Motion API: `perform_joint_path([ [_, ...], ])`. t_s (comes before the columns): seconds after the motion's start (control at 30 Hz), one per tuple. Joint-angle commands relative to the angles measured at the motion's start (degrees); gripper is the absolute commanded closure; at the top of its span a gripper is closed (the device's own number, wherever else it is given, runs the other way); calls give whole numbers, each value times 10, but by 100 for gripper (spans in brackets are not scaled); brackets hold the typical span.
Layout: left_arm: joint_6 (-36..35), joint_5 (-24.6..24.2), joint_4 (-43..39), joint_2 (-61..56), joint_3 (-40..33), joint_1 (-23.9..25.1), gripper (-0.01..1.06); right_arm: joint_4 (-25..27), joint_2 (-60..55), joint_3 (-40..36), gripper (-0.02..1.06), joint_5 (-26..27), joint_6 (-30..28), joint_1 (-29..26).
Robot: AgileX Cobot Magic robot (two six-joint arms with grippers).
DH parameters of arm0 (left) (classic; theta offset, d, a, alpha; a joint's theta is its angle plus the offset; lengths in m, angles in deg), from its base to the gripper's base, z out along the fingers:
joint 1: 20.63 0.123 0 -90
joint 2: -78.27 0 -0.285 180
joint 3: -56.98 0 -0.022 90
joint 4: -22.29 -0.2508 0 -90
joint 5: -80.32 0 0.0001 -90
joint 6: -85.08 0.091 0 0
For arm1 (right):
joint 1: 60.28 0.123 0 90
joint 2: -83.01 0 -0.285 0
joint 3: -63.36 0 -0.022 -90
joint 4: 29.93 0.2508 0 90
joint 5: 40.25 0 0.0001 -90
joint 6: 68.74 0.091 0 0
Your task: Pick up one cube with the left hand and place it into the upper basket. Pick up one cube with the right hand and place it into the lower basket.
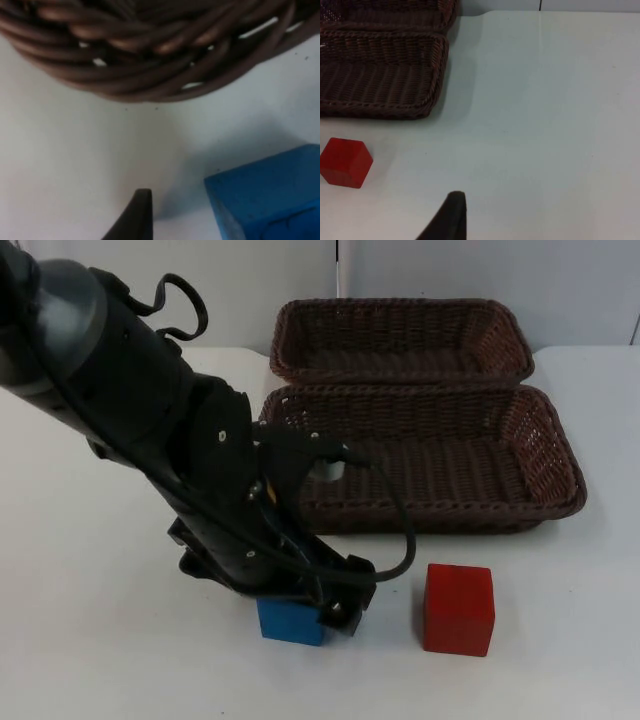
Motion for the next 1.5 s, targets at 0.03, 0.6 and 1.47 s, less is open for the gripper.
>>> perform_joint_path([
  [0.03,-4,1,-5,-1,2,-2,13,2,2,-1,-1,4,-5,-3],
  [0.6,-17,-99,-12,-72,2,-2,105,2,2,-1,-1,4,-5,-3],
  [1.47,-13,-70,-55,-245,2,-2,105,2,2,-1,-1,4,-5,-3],
])
